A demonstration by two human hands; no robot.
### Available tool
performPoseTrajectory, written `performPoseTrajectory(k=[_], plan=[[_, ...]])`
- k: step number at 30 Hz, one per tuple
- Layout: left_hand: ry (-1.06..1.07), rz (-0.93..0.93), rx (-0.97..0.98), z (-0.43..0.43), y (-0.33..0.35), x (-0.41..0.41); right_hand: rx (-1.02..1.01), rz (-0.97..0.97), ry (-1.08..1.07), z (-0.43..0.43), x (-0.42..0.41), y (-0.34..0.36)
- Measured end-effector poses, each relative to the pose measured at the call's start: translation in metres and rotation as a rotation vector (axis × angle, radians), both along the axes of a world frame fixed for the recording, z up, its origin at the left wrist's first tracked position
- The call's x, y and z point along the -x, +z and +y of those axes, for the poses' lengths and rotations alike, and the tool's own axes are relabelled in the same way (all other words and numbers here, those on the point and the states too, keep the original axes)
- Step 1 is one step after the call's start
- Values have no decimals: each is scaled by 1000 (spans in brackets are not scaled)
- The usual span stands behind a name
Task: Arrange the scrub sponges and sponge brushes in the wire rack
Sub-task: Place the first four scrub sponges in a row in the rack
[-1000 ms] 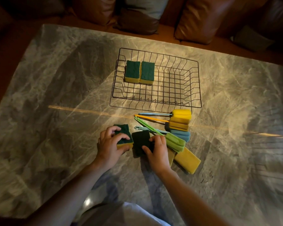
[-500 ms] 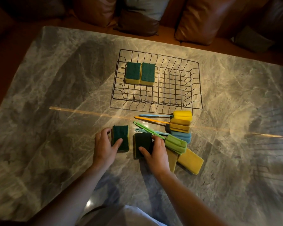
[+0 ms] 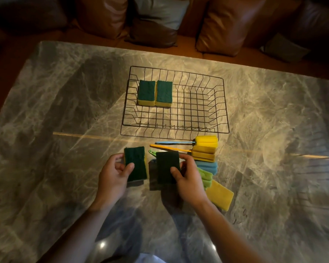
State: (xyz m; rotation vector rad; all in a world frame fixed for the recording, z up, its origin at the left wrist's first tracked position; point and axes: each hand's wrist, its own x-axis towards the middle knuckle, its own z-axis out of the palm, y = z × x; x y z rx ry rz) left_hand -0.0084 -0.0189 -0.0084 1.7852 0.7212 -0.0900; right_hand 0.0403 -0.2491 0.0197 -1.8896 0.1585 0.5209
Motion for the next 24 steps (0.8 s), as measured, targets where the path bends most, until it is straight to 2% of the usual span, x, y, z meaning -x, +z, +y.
performPoseTrajectory(k=[3,10,18,24], plan=[[-8,-76,26,-2,20,-23,-37,-79,-37,-12,-30,23],[-83,-212,131,-27,43,-121,42,-225,-145,-40,-129,42],[-210,-176,-19,-73,17,-261,245,-263,-159,-58,-232,23],[-266,-66,-190,-86,-12,-321,343,-271,-97,-48,-277,3]])
